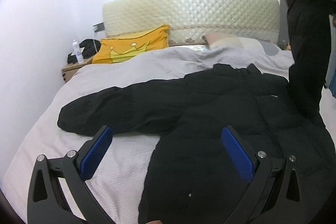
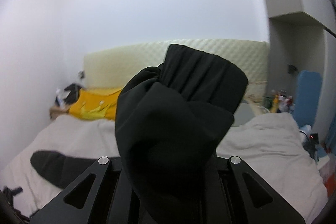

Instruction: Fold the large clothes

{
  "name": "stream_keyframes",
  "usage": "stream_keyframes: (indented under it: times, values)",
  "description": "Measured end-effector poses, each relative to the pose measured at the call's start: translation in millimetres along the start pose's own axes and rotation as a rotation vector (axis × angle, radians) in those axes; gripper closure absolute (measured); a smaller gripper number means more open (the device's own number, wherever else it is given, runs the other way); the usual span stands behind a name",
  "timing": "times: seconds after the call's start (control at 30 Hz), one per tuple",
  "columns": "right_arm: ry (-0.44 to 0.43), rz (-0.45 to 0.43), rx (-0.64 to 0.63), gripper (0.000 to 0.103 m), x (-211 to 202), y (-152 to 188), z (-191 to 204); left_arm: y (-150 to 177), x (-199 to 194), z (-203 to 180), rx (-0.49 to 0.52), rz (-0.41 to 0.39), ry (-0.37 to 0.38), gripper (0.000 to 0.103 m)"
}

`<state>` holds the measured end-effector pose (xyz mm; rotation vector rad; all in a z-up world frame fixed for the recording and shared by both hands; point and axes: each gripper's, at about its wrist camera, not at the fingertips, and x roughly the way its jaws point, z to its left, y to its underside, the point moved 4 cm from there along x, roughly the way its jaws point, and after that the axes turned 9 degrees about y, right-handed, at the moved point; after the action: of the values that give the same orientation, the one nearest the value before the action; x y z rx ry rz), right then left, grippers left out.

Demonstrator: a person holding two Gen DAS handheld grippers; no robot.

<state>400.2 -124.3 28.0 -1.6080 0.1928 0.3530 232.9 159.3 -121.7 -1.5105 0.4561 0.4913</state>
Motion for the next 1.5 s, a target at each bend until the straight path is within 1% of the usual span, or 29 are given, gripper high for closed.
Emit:
stream_keyframes:
  times: [0.07, 0.17, 0.2, 0.3, 0.37, 0.4, 0.47, 0.57, 0.7, 0.73, 0.8, 0.83, 0.9, 0.93, 1.03, 1.13, 1.17, 1.2, 1.23, 1.27, 1.3, 1.4, 1.5]
  values:
    - [-0.01, 0.023, -0.034, 0.093, 7, 13, 30, 3, 0, 3, 0.0, -0.006, 0.012, 0.0]
    - [-0.036, 0.077, -0.074, 0.093, 22, 44, 70, 4, -2, 6, 0.019, -0.028, -0.006, 0.0]
    - [-0.043, 0.087, -0.078, 0.093, 28, 49, 86, 4, -3, 7, 0.019, -0.034, -0.007, 0.0]
    - [-0.073, 0.143, -0.09, 0.093, 40, 79, 113, 3, -5, 16, 0.003, -0.042, -0.021, 0.0]
    - [-0.093, 0.171, -0.104, 0.092, 50, 99, 135, 5, -4, 19, -0.017, -0.034, -0.003, 0.0]
    - [-0.096, 0.181, -0.108, 0.092, 49, 106, 135, 5, -4, 20, -0.023, -0.028, 0.009, 0.0]
    - [-0.103, 0.211, -0.108, 0.092, 56, 123, 146, 5, -4, 22, -0.027, -0.029, 0.0, 0.0]
    - [-0.123, 0.262, -0.069, 0.092, 71, 147, 163, 5, -1, 27, -0.039, -0.021, -0.001, 0.0]
    - [-0.124, 0.314, -0.089, 0.092, 84, 177, 183, 8, 5, 33, -0.064, -0.002, 0.006, 0.0]
    - [-0.123, 0.325, -0.088, 0.092, 89, 180, 185, 9, 5, 33, -0.066, -0.001, 0.004, 0.0]
    - [-0.123, 0.354, -0.075, 0.092, 93, 197, 184, 10, 6, 34, -0.073, 0.003, 0.003, 0.0]
    - [-0.119, 0.372, -0.075, 0.092, 97, 204, 185, 10, 7, 35, -0.079, 0.006, 0.005, 0.0]
    - [-0.11, 0.447, -0.08, 0.091, 109, 224, 188, 12, 9, 37, -0.086, 0.012, 0.006, 0.0]
    - [-0.11, 0.467, -0.077, 0.09, 112, 231, 190, 13, 11, 39, -0.093, 0.019, 0.002, 0.0]
    - [-0.112, 0.476, -0.049, 0.089, 111, 238, 190, 15, 15, 46, -0.13, 0.041, 0.011, 0.0]
    - [-0.136, 0.484, -0.012, 0.079, 106, 233, 187, 15, 14, 48, -0.154, 0.045, 0.023, 0.0]
    - [-0.15, 0.486, 0.003, 0.07, 102, 229, 186, 14, 14, 48, -0.15, 0.044, 0.018, 0.0]
    - [-0.174, 0.487, 0.019, 0.058, 98, 226, 187, 13, 13, 47, -0.147, 0.043, 0.011, 0.0]
    - [-0.191, 0.487, 0.028, 0.054, 95, 223, 187, 13, 13, 46, -0.147, 0.042, 0.005, 0.0]
    - [-0.21, 0.485, 0.037, 0.044, 90, 219, 187, 12, 11, 44, -0.15, 0.037, 0.007, 0.0]
    - [-0.221, 0.48, 0.043, 0.038, 84, 214, 187, 11, 10, 42, -0.15, 0.035, 0.012, 0.0]
    - [-0.237, 0.472, 0.047, 0.037, 70, 201, 184, 8, 8, 35, -0.139, 0.037, 0.015, 0.0]
    - [-0.227, 0.454, 0.033, 0.037, 55, 188, 174, 2, 7, 25, -0.143, 0.051, 0.035, 0.0]
